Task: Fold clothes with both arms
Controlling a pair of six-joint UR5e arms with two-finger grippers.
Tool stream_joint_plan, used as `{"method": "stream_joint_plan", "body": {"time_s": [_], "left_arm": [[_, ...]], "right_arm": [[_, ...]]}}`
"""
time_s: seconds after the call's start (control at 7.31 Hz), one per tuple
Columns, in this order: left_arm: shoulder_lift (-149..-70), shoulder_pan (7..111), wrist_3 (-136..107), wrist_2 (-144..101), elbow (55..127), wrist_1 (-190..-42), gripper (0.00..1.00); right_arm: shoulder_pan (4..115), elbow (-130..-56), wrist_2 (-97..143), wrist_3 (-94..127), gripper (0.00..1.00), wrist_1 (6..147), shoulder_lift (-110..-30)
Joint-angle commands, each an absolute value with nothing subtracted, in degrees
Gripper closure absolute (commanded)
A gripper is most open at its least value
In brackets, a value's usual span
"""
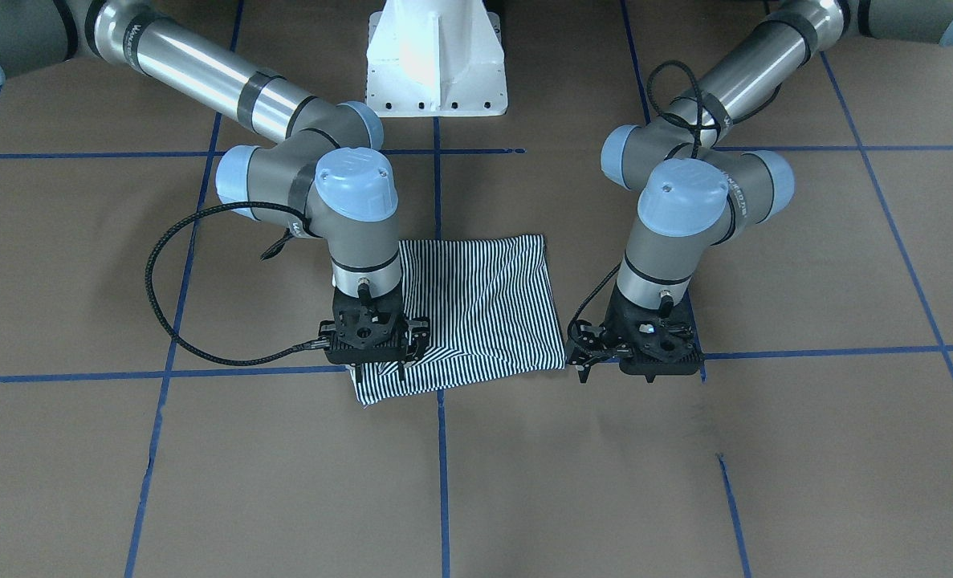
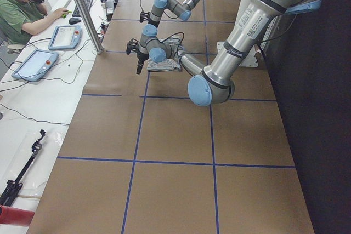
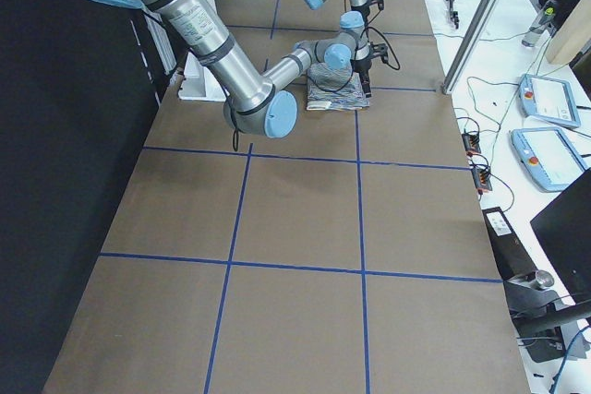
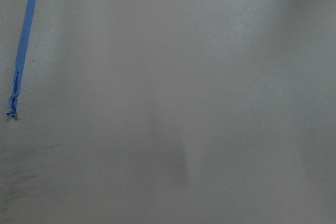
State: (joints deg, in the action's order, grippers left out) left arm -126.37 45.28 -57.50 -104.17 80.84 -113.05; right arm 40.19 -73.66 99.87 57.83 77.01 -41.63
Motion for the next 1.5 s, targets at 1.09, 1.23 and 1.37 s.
{"method": "stream_joint_plan", "body": {"time_s": [1.09, 1.23, 1.37], "left_arm": [[-90.0, 84.0, -3.4, -125.1, 100.8, -103.8, 0.00], [-89.9, 85.8, -4.1, -122.7, 96.7, -104.0, 0.00], [-89.9, 87.8, -4.0, -122.7, 92.4, -104.5, 0.00]], "right_arm": [[82.8, -95.5, 124.8, 2.0, 0.00, 84.0, -92.2], [83.3, -94.2, 125.2, 2.1, 0.00, 83.9, -94.5], [84.6, -93.3, 126.2, 1.9, 0.00, 83.9, -95.9]]}}
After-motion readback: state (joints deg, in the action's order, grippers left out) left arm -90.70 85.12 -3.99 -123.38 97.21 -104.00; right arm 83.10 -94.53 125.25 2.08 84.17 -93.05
